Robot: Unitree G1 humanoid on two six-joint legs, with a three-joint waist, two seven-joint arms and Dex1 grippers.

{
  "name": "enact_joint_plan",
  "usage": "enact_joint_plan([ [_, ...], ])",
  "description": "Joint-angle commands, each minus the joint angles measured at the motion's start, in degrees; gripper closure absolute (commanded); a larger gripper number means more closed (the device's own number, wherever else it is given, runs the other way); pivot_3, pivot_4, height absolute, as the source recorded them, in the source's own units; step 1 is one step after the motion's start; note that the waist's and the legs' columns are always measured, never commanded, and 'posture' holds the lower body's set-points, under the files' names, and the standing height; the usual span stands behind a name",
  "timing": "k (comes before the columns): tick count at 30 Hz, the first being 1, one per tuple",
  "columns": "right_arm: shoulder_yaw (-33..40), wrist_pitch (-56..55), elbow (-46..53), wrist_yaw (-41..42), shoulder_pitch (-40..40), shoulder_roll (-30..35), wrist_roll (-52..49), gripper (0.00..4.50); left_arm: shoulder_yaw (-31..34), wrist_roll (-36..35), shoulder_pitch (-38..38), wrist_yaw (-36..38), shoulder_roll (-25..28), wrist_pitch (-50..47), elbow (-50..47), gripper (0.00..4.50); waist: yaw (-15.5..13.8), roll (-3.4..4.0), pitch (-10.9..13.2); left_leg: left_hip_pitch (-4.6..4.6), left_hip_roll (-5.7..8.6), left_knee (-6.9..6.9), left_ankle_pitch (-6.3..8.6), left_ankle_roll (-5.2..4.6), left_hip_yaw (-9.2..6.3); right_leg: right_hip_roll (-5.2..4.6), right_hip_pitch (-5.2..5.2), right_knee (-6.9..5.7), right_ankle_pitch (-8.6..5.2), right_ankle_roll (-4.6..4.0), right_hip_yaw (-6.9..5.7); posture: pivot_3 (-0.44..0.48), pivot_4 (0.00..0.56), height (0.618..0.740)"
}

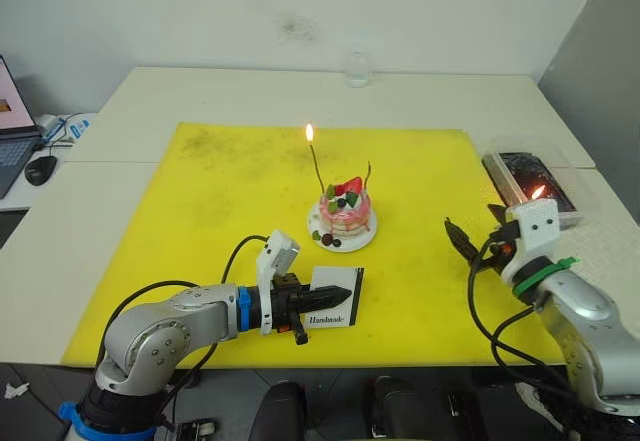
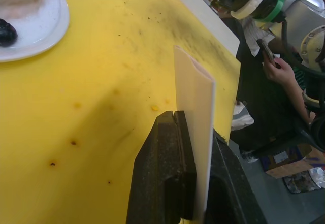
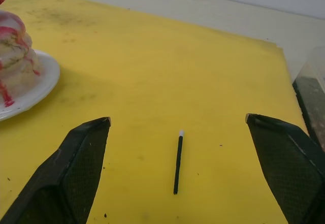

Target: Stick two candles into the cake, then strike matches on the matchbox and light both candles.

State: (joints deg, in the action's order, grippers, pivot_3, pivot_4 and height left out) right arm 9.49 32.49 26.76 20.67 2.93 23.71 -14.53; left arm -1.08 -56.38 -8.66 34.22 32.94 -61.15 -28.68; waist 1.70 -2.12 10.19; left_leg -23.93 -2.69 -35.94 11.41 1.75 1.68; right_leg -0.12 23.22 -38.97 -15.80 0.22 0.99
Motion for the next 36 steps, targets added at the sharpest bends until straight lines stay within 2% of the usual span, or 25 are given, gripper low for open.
enact_joint_plan([
  [1, -1.0, -4.2, -4.4, -1.6, 2.3, -0.8, 2.4, 0.04, 0.7, -1.1, -0.6, 0.3, 0.3, 0.1, -1.7, 4.5, 0.0, 0.0, 0.0, 0.0, 0.0, 0.0, 0.0, 0.0, 0.0, 0.0, 0.0, 0.0, 0.0, 0.0, 0.0, 0.0, 0.15, 0.74],
  [9, -3.1, -4.5, -10.8, -5.4, 4.2, -3.4, 5.8, 0.04, 1.1, -1.3, 0.0, 0.0, 0.4, -0.1, -2.3, 4.5, -0.1, 0.0, 0.0, -0.03, -0.01, 0.04, 0.0, 0.0, -0.02, 0.03, 0.02, 0.01, -0.02, -0.03, -0.02, 0.0, 0.15, 0.74],
  [12, -3.4, -3.1, -10.8, -6.6, 4.1, -3.8, 6.6, 0.56, 1.1, -1.1, 0.5, 0.2, 0.5, 0.1, -2.4, 4.5, -0.1, 0.0, 0.0, -0.02, -0.01, 0.03, 0.0, 0.0, -0.02, 0.02, 0.02, -0.01, -0.02, -0.03, -0.01, 0.0, 0.15, 0.74],
  [23, -6.4, -0.5, -8.5, -6.6, 4.6, -3.4, 8.6, 4.47, 0.3, -0.3, 1.1, 0.7, 0.6, 0.9, -2.3, 4.5, -0.1, 0.0, 0.0, -0.02, -0.01, 0.02, 0.0, 0.0, -0.02, 0.02, 0.01, -0.01, -0.01, -0.02, -0.02, 0.0, 0.15, 0.74],
  [36, -3.2, 11.7, 9.0, -3.2, 3.0, -0.2, 3.3, 4.47, 0.1, -0.6, 0.1, 0.7, 0.5, 0.6, -1.8, 4.5, -0.1, 0.0, 0.0, -0.03, -0.02, 0.02, 0.0, 0.0, -0.02, 0.0, 0.01, 0.0, -0.01, -0.02, -0.02, 0.0, 0.15, 0.74],
])
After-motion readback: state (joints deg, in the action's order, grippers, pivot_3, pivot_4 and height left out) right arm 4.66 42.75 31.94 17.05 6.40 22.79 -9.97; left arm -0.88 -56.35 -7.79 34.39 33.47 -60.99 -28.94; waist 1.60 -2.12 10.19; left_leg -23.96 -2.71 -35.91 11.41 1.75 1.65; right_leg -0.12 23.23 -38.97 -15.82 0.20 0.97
